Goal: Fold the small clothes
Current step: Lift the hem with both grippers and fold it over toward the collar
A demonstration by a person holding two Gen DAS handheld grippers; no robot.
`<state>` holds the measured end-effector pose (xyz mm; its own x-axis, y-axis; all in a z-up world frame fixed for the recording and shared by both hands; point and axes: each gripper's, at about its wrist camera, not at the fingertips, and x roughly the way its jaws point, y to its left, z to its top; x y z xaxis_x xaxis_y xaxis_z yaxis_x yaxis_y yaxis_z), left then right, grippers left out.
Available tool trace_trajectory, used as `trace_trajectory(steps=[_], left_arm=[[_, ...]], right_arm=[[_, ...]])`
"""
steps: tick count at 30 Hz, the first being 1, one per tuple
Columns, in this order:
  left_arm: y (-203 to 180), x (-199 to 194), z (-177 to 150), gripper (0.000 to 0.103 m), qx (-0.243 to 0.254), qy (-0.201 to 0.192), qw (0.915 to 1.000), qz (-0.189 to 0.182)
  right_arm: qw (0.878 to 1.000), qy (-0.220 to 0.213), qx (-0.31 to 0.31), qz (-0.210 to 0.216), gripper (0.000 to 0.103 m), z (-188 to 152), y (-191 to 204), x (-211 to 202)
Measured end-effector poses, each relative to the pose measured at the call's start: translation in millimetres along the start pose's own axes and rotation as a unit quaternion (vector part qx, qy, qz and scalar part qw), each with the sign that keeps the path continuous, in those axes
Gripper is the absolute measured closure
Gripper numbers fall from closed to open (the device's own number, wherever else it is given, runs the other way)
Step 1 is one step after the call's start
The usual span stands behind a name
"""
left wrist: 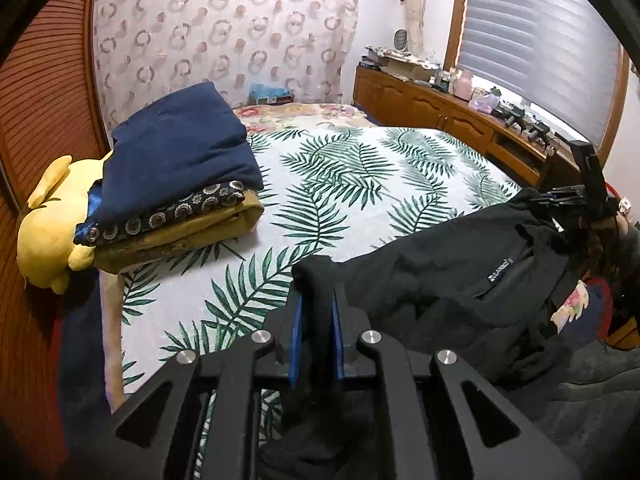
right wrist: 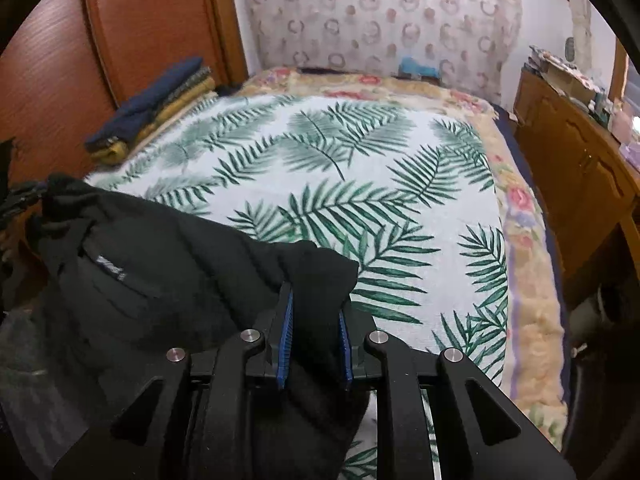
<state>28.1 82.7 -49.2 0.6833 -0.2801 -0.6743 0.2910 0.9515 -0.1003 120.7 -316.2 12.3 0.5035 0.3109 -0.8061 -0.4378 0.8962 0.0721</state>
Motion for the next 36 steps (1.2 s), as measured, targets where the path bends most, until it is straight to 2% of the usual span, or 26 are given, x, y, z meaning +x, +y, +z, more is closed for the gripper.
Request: trace_trajectory(steps=[4, 6, 11, 13, 14, 15, 19, 24, 27, 31, 36], left_arm=[[3.6, 7.7, -0.1, 0.093, -0.003, 0.008, 0.9999, 0.006], [4.7, 10.5, 0.0, 0.093, -0.004, 0.011, 0.9999, 0.005], [6.8, 16.0, -0.8, 0.093, -0.005, 0.018, 0.9998, 0.006], [5.7, 13.0, -0.9, 0.094, -0.007, 0.011, 0.9999, -0.001], [4.6, 9.1, -0.7, 0.094, -0.008, 0.005, 0.9999, -0.006], [2.2, 2.9, -0.7, 0.095, -0.008, -0.003, 0.9999, -0.008], [-13.4, -42.8, 4.2, 0.095, -0.012, -0.057, 0.9978, -0.030], [-37.9, -117.5, 24.2, 0.095, -0.004, -0.136, 0.9894, -0.049], [-47.5, -154.5, 41.7, 0.095, 0.009, -0.175, 0.9829, -0.057], [-57.4, -203.6, 71.5, 0.095, 0.017, -0.236, 0.9699, -0.059], [-60.8, -250.2, 101.3, 0.095, 0.027, -0.294, 0.9538, -0.052]], right_arm=[[0.999, 0.034, 0.012, 0.003, 0.079, 5.6, -12.5, 19.7], [0.998, 0.059, 0.013, 0.015, 0.073, 6.4, -16.3, 31.8], [0.997, 0.080, 0.002, 0.006, 0.069, 17.2, -17.2, 40.4], [0.996, 0.084, -0.007, 0.001, 0.073, 20.3, -12.7, 42.6], [0.996, 0.084, -0.012, 0.003, 0.084, 20.6, -10.1, 42.9], [0.996, 0.080, -0.022, 0.009, 0.087, 19.8, -5.9, 41.4], [0.999, 0.031, -0.039, 0.007, 0.091, 13.3, 10.6, 11.7], [0.997, -0.073, -0.018, 0.016, 0.092, 9.7, 27.5, -75.1], [0.990, -0.136, -0.028, 0.014, 0.092, 16.0, 46.2, -140.6], [0.978, -0.207, -0.038, 0.017, 0.092, 33.8, 62.7, -213.9], [0.960, -0.274, -0.061, 0.018, 0.092, 56.9, 79.1, -290.2]])
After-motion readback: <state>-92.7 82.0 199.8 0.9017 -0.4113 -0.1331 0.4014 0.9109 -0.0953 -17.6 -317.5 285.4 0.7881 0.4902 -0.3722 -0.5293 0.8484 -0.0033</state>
